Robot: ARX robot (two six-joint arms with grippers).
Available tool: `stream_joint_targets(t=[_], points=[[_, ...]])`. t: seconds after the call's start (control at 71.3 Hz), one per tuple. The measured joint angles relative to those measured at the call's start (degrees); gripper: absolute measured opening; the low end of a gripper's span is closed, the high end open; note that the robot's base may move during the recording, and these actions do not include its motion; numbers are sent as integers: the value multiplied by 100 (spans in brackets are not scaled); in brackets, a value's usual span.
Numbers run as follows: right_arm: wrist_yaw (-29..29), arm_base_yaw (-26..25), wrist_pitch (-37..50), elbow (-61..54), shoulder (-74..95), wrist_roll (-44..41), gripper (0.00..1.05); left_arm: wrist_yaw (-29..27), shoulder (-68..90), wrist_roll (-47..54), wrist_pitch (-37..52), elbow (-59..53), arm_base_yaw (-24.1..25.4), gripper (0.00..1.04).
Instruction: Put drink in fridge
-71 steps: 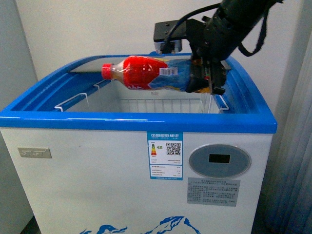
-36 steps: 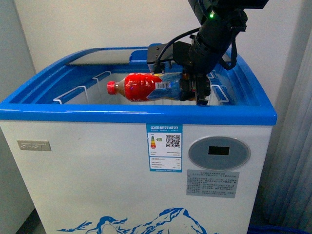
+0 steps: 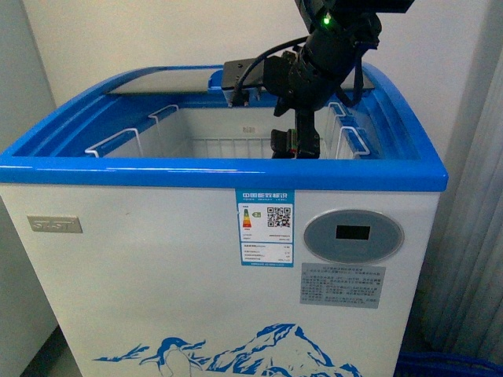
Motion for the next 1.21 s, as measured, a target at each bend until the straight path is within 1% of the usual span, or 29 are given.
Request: stream_joint_targets(t=[0.056,0.098,0.14,0.196,0.309,0.351,0.421,0.449,0.463,0.505,0.589,0.617,0.645,0.673,0.715,0.743,0.757,0.785,0.799,0.827,0.855,0.897,0.968,1.024,1.038,1.08,1.136,1.164,1.206], points=[[-138,-11,-120,313,0,181,97,0,-149,0,-155,0,0,3],[-192,-57,-9,466,-125,525,97,2,-313,0,-317,0,0,3],[-203,-107,111,424,-299,844,97,0,-417,0,-424,0,0,3],[-151,-210,575,-9,-754,1366,97,0,-538,0,-542,0,0,3],[258,-483,1827,-1687,-2197,2669,97,0,-734,0,-743,0,0,3],[120,-599,2057,-2352,-2776,3143,97,0,-822,0,-826,-2,0,3],[-195,-802,2247,-3783,-4009,4345,97,0,-927,0,-933,0,0,3],[-225,-839,2251,-4153,-4330,4570,97,2,-973,0,-975,0,0,3],[-238,-874,2240,-4518,-4642,4922,97,2,-988,0,-990,0,0,3],[-278,-942,2208,-5241,-5263,5462,97,0,-1036,0,-1043,0,0,3],[-608,-1102,1886,-6747,-6614,6546,97,0,-1187,-2,-1193,0,0,3],[-728,-1132,1751,-7222,-7060,6948,97,-2,-1397,0,-1508,0,0,3],[-748,-1150,1648,-7536,-7372,7110,97,-2,-1696,0,-1895,0,0,3],[-750,-1178,1512,-7969,-7812,7436,97,0,-1895,-2,-2055,0,0,3],[-737,-1220,1250,-8577,-8524,7840,97,0,-2039,-2,-2105,0,0,3],[-555,-1213,1150,-8878,-8948,8070,97,-2,-2076,-2,-2122,0,0,3],[-256,-1147,1373,-9158,-9254,8050,94,0,-2083,0,-2129,0,0,3],[131,-1058,1766,-9466,-9584,7984,91,-2,-2087,-2,-2133,0,0,3],[420,-1008,2179,-9759,-9888,7877,88,0,-2090,0,-2133,0,0,3],[763,-960,2776,-10166,-10319,7694,83,0,-2098,0,-2138,0,0,3],[942,-953,3121,-10408,-10555,7602,79,0,-2105,0,-2142,0,0,3],[1128,-990,3768,-10937,-11062,7381,71,-2,-2107,-2,-2144,0,0,3],[1115,-1064,4181,-11363,-11505,7243,60,2,-2107,0,-2144,0,0,3],[625,-1373,4341,-11718,-11683,7169,50,2,-2107,-2,-2144,0,0,3],[597,-1432,4356,-11781,-11700,7156,48,0,-2107,0,-2144,0,0,3],[503,-1655,4430,-12159,-11774,7119,38,0,-2107,-2,-2144,0,0,3],[494,-1718,4544,-12522,-11925,7086,24,4,-2109,0,-2146,0,0,3],[461,-1722,4610,-12690,-12026,7066,15,2,-2107,0,-2146,0,0,3],[466,-1725,4649,-12813,-12104,7064,8,0,-2107,0,-2149,0,0,3]])
